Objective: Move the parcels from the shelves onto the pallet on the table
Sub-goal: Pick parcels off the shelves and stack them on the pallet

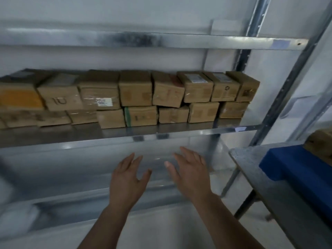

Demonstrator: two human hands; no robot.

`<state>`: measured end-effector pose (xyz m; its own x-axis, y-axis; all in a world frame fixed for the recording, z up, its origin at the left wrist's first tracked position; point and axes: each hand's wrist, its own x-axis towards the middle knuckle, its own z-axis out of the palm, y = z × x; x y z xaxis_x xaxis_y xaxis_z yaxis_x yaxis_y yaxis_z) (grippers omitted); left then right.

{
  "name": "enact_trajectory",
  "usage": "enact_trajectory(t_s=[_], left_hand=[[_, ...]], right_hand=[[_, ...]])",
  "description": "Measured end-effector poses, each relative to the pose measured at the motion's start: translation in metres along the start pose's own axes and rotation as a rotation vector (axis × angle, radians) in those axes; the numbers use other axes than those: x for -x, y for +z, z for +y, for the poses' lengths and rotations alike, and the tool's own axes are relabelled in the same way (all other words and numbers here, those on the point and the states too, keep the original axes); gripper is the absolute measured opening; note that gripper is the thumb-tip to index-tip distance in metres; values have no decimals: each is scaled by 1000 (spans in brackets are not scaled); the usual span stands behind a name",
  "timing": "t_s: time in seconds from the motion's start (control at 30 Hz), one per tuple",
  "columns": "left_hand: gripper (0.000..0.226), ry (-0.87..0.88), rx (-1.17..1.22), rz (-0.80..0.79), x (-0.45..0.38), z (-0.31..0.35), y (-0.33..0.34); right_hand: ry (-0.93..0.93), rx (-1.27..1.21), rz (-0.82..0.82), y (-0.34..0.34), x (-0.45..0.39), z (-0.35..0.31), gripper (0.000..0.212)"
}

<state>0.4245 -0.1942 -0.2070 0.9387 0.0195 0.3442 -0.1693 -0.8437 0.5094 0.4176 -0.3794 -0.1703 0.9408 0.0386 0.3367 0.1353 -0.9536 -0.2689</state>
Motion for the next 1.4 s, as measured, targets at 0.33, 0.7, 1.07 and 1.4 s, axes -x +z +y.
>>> enact_trajectory(t_s=[0.33, 0.7, 1.07, 1.4], left_hand=[[75, -216, -44, 121, 8, -97, -67], [70, -354, -138, 189, -67, -168, -98], [66, -381, -119, 261, -150, -229, -143], [70, -316, -5, 283, -208, -328, -216]], right_hand=[[-241, -66, -218, 38, -34, -121, 92], [-316, -228, -166, 98, -132, -193, 63], [-407, -292, -184, 127, -219, -264, 50], [-296, -398, -181, 132, -259, -379, 37]])
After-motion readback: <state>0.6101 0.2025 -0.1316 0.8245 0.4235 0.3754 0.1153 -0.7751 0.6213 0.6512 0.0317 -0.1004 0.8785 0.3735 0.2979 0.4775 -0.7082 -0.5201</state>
